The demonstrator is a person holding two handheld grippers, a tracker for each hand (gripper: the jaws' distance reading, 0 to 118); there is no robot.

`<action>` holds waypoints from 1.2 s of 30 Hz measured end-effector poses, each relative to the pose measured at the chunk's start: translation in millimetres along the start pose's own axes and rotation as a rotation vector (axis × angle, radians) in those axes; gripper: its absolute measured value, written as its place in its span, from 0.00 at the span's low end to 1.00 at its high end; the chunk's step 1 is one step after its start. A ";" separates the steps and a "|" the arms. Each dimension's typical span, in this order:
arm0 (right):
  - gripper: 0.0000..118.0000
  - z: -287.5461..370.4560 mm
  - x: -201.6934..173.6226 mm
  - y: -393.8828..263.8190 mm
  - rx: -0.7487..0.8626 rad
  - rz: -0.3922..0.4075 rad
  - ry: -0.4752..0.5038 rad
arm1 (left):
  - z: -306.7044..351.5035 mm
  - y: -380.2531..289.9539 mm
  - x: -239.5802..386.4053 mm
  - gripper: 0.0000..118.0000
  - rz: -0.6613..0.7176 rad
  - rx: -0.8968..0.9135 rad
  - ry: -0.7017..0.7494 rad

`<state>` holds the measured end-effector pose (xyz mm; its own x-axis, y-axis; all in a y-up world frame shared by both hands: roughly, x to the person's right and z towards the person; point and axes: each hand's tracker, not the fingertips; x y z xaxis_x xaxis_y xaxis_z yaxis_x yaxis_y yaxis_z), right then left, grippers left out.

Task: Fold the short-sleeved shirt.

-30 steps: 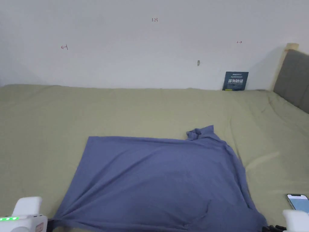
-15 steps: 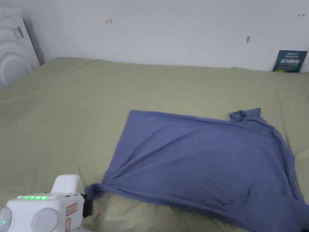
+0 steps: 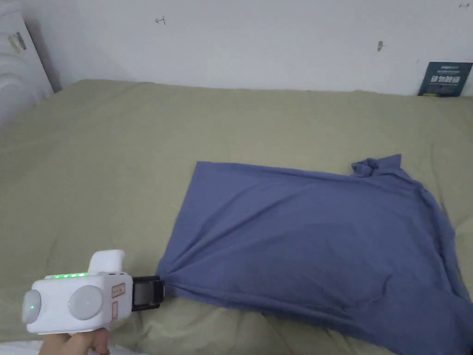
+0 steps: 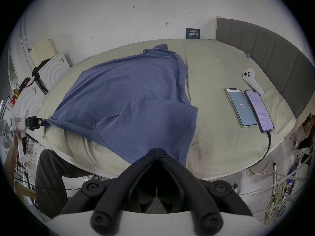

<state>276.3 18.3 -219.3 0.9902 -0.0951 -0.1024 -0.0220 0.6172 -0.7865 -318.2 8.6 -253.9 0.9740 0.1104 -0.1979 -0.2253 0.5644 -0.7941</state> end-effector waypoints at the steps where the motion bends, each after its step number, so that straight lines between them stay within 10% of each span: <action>1: 0.00 -2.0 1.0 -0.9 -0.008 0.000 -0.013 | -2.7 2.2 3.4 0.96 -0.007 0.002 -0.016; 3: 0.00 -7.4 7.4 -3.9 -0.010 0.000 -0.010 | -18.0 7.4 2.6 0.82 -0.021 -0.019 -0.009; 5: 0.00 -9.9 10.6 -5.7 -0.016 -0.011 -0.018 | -16.1 7.0 6.5 0.16 -0.021 -0.019 0.005; 8: 0.10 -1.1 6.8 -4.6 -0.004 -0.003 -0.012 | -13.2 3.8 12.8 0.04 0.000 -0.026 -0.022; 10: 0.85 -1.0 6.9 -5.0 0.002 -0.017 -0.004 | -16.1 -0.3 6.6 0.04 0.026 -0.055 -0.050; 11: 1.00 -4.0 18.7 -3.8 -0.009 -0.026 0.003 | -16.3 1.6 3.4 0.04 0.029 -0.067 -0.051; 21: 0.91 -51.6 8.4 -17.8 -0.168 0.152 -0.009 | -7.1 -2.3 8.2 0.04 0.049 -0.062 -0.038; 26: 0.10 -47.5 8.8 -10.5 -0.137 0.091 0.029 | -15.7 -0.5 2.5 0.04 0.042 -0.069 -0.035; 36: 0.06 -12.2 16.8 17.4 -0.046 0.031 0.050 | 5.0 11.7 10.9 0.04 -0.025 -0.022 -0.031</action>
<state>290.9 17.9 -242.1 0.9808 -0.1167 -0.1565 -0.0598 0.5836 -0.8098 -310.1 20.5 -262.4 0.9795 0.1220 -0.1601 -0.2010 0.5493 -0.8111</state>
